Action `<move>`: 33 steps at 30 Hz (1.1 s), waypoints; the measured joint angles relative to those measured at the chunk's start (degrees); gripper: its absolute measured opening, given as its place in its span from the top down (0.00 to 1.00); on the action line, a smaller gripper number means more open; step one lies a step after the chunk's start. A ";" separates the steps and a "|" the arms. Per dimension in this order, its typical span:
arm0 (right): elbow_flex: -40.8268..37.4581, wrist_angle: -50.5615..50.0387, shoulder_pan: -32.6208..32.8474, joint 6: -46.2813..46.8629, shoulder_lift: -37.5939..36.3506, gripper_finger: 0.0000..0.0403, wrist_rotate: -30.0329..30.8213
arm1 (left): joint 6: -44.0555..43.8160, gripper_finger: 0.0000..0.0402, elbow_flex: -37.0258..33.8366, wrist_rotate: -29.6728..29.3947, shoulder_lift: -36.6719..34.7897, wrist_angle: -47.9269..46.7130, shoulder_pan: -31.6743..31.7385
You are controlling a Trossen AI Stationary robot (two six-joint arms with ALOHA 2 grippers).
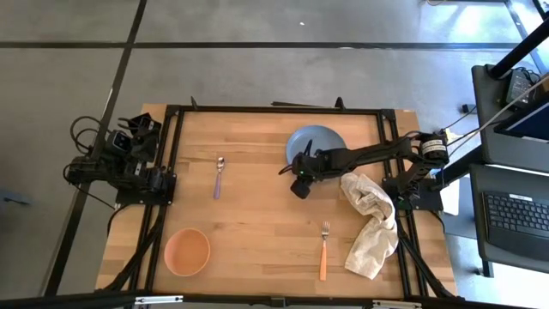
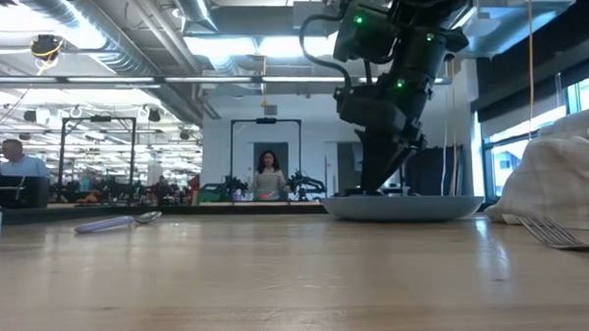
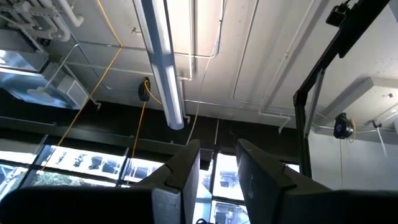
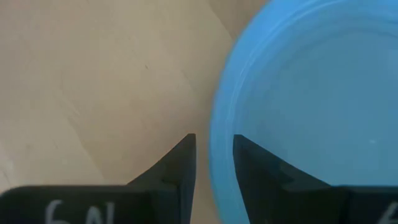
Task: Set table place
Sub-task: Place the blue plate in the center of the table
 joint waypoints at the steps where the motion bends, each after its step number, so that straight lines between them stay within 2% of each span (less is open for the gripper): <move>1: 0.00 0.02 -0.14 0.00 0.00 0.73 -0.02 | 0.01 0.75 0.00 0.00 0.00 0.02 0.00; 9: 0.00 0.38 -0.34 0.19 0.00 0.73 -1.30 | 0.02 0.74 0.00 -0.01 0.00 0.01 0.00; 17: -0.07 1.62 -0.37 0.19 2.27 0.73 0.44 | 0.02 0.76 0.00 -0.35 0.00 0.01 0.01; 28: -0.07 3.02 -0.37 0.23 5.72 0.73 0.63 | 0.04 0.72 0.00 -1.62 0.00 0.01 0.01; 31: -0.07 3.39 -0.37 0.20 6.37 0.77 1.37 | 0.04 0.72 0.00 -1.60 0.00 0.01 0.01; 33: -0.07 3.36 -0.37 0.14 6.51 0.83 1.87 | 0.04 0.72 0.00 -1.62 0.00 0.01 0.00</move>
